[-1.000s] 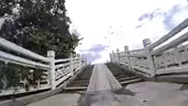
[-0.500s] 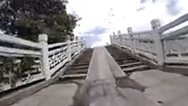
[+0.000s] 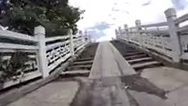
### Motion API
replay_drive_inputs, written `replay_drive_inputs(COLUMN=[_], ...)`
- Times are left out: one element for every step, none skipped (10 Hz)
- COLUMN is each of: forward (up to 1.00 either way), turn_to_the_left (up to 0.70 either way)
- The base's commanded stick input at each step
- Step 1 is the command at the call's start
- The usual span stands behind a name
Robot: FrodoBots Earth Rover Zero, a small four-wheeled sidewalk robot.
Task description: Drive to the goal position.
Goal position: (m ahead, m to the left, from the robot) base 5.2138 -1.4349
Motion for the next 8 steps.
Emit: replay_drive_inputs(forward=[0.70,0.70,0.70,0.70,0.70,0.70,0.70,0.70], turn_to_the_left=[0.00,0.00,0.00,0.00,0.00,-0.11,-0.14,-0.14])
